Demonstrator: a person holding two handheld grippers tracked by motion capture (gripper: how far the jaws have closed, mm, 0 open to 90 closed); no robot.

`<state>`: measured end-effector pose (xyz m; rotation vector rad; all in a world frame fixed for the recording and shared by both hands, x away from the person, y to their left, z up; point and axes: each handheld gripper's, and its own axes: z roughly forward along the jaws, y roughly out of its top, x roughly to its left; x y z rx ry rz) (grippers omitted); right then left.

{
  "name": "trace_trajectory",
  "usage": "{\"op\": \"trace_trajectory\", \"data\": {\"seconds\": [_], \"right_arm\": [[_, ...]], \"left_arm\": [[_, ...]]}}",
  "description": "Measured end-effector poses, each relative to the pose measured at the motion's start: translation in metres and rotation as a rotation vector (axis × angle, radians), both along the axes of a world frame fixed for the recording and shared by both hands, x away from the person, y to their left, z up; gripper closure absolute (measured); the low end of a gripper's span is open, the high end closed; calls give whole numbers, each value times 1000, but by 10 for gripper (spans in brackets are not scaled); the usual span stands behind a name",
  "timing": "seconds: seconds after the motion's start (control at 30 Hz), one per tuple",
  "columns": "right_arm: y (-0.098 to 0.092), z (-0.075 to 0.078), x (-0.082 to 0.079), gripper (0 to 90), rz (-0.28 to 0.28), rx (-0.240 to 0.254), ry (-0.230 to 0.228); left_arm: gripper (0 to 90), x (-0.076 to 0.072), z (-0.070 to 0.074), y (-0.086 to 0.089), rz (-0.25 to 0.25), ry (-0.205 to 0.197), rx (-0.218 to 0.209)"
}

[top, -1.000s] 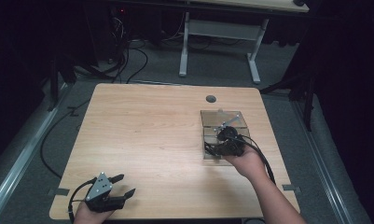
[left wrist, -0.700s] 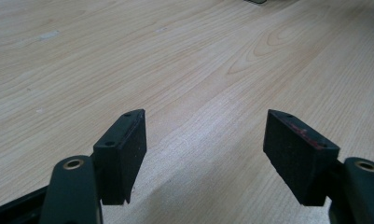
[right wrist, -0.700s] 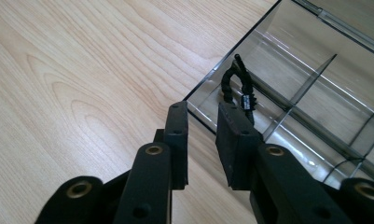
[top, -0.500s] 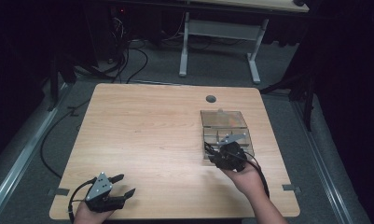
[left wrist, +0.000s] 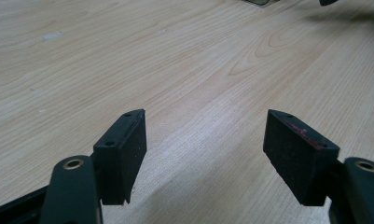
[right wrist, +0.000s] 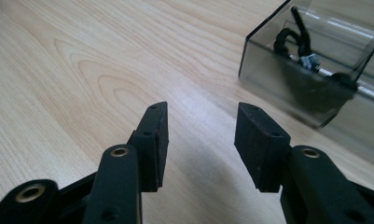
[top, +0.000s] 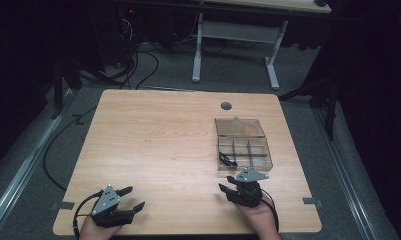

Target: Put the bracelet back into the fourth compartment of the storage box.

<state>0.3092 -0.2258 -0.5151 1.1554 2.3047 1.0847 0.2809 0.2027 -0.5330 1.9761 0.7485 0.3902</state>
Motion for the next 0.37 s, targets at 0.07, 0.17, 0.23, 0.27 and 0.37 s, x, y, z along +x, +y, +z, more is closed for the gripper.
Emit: {"op": "trace_trajectory", "data": {"seconds": [0.07,0.17,0.23,0.27,0.37], "right_arm": [[0,-6,-3,541,1,17,-10],[-1,-15,-5,518,-10,26,-19],[-2,-14,-6,519,-16,40,-35],[-2,-14,-6,519,-16,40,-35],[-1,-14,-7,516,-9,41,-35]], "left_arm": [[306,0,0,0,1,-1,0],[306,0,0,0,0,-2,0],[305,0,0,-1,1,0,2],[305,0,0,-1,1,-1,3],[305,0,0,-1,4,-1,4]]}}
